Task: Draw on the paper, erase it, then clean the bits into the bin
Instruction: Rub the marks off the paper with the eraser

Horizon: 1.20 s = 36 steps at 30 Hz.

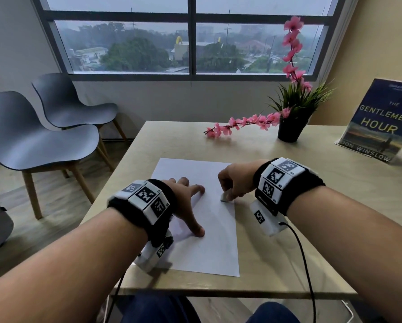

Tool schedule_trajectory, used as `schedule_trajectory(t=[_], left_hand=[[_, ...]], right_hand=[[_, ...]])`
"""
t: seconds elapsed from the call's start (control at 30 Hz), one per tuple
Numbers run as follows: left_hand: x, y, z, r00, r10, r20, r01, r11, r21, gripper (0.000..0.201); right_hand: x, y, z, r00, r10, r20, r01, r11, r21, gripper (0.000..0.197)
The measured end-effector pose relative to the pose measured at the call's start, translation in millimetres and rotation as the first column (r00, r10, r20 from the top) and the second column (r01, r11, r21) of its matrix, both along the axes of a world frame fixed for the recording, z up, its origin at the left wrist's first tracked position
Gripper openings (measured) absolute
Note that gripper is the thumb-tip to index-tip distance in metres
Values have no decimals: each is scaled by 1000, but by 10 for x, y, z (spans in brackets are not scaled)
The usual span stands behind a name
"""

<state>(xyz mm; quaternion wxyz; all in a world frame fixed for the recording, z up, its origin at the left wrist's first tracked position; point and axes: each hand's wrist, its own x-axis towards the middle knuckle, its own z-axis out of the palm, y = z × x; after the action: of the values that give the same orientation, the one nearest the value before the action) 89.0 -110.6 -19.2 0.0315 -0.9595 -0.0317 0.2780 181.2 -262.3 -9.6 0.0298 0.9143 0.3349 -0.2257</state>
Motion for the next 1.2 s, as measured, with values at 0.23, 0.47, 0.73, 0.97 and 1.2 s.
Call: schedule_trajectory(t=[0.23, 0.47, 0.73, 0.97, 1.2], left_hand=[[-75, -38, 75, 1000, -17, 7, 17, 999, -42, 106], [-273, 37, 55, 996, -85, 5, 85, 996, -36, 101], [-350, 43, 38, 995, -96, -2, 96, 995, 9, 112], [-343, 50, 42, 996, -89, -11, 89, 996, -1, 113], [-319, 74, 16, 997, -82, -9, 82, 997, -14, 116]], right_hand=[[-437, -155, -88, 990, 39, -132, -34, 999, 39, 26], [-464, -51, -67, 999, 12, -45, -12, 1000, 14, 28], [-605, -94, -13, 993, 84, -84, -83, 996, 9, 22], [-464, 22, 29, 999, 25, -20, -25, 1000, 16, 25], [-600, -91, -24, 981, 93, -169, -97, 995, -16, 22]])
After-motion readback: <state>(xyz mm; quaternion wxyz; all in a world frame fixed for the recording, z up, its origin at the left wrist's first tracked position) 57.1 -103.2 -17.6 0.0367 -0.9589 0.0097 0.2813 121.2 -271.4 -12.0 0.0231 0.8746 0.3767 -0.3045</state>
